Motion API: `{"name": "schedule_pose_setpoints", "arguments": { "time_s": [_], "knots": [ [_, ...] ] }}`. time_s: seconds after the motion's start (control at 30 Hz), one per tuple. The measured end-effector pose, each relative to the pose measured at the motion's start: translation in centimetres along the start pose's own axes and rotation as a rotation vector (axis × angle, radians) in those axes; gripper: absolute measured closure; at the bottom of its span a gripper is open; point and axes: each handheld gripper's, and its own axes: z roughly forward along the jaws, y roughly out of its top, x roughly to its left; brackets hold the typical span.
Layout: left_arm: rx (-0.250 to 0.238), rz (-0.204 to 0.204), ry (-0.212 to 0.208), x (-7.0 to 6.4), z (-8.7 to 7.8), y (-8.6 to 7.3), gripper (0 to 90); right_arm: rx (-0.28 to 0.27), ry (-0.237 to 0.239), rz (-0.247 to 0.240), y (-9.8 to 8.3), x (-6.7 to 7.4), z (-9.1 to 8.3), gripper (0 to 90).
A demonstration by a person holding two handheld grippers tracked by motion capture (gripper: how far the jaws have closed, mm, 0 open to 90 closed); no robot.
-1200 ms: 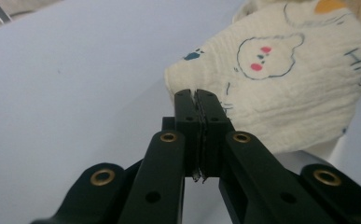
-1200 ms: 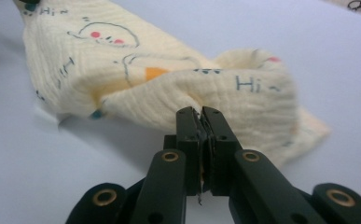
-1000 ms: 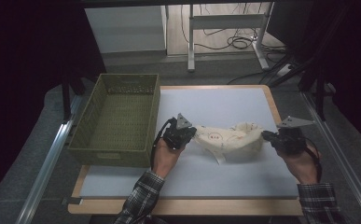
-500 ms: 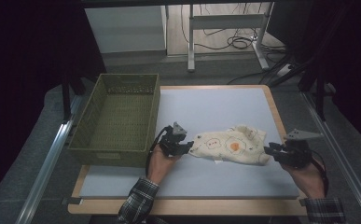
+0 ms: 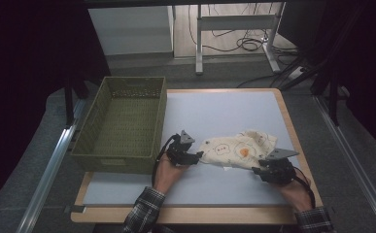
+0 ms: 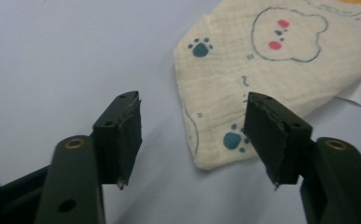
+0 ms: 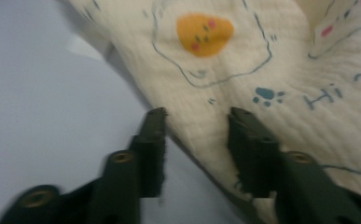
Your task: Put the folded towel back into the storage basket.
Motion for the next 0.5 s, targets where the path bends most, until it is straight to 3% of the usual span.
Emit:
{"name": "schedule_pose_setpoints", "arguments": {
  "time_s": [0.03,0.1,0.13,0.2,0.3,0.4,0.43,0.47,0.5],
  "knots": [
    [0.004,-0.002,0.003,0.1,0.1,-0.1,35.3,-0.017,-0.013,-0.007,-0.1,0.1,0.2,74.3],
    [0.022,-0.003,0.027,0.1,0.6,-0.4,32.4,-0.015,-0.029,-0.003,-0.1,0.2,0.2,86.0],
    [0.024,-0.001,0.031,0.1,0.7,-0.4,29.2,0.015,-0.033,-0.015,0.3,0.3,0.0,88.2],
    [0.027,0.011,0.046,0.0,1.2,-0.6,27.6,0.019,-0.03,-0.026,0.6,0.3,-0.2,88.3],
    [0.02,0.009,0.068,0.0,1.3,-0.5,23.6,-0.037,-0.04,-0.033,2.9,-0.1,-2.2,88.3],
    [0.023,0.017,0.085,-0.1,1.5,-0.5,20.4,-0.064,-0.061,-0.033,5.2,-1.1,-3.0,88.1],
    [0.025,0.01,0.08,0.0,1.5,-0.4,20.4,-0.064,-0.061,-0.033,5.2,-1.1,-3.0,88.1],
    [0.026,-0.003,0.074,0.1,1.6,-0.4,18.5,-0.072,-0.065,-0.019,7.1,-2.3,-2.6,88.0],
    [0.036,-0.03,0.061,0.5,1.7,-0.4,17.5,-0.071,-0.065,-0.015,7.7,-2.7,-2.3,87.9]
  ]
}}
